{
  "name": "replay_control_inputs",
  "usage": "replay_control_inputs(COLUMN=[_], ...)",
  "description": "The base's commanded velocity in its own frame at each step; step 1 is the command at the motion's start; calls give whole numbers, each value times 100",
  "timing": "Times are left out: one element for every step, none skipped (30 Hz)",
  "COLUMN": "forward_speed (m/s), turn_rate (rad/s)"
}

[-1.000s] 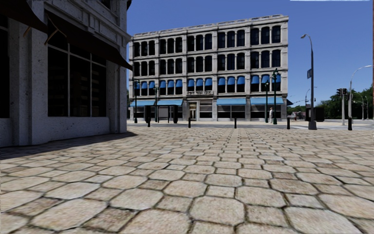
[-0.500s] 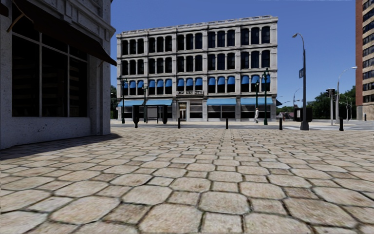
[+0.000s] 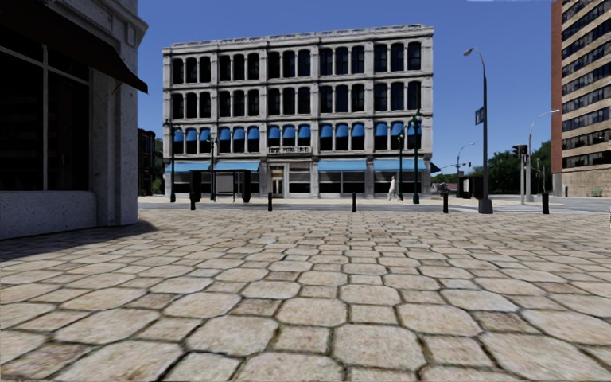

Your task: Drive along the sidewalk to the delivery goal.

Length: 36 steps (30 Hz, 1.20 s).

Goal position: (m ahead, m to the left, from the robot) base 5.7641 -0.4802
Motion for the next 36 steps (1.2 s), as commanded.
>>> replay_control_inputs(forward_speed=[200,200,200,200,200,200,200,200,200,200,200,200,200,200,200,200,200,200,200,200,200,200,200,200,200,200,200,200,200,200,200,200,200,200,200,200], turn_rate=[-27,-27,-27,-27,-28,-30,-35,-35,-37,-38,-38,-38,-38,-38,-38,-38,-38,-38,-38,-37,-33,-12,-12,0,0,0,0,0,0,0,0,0,0,0,0,0])
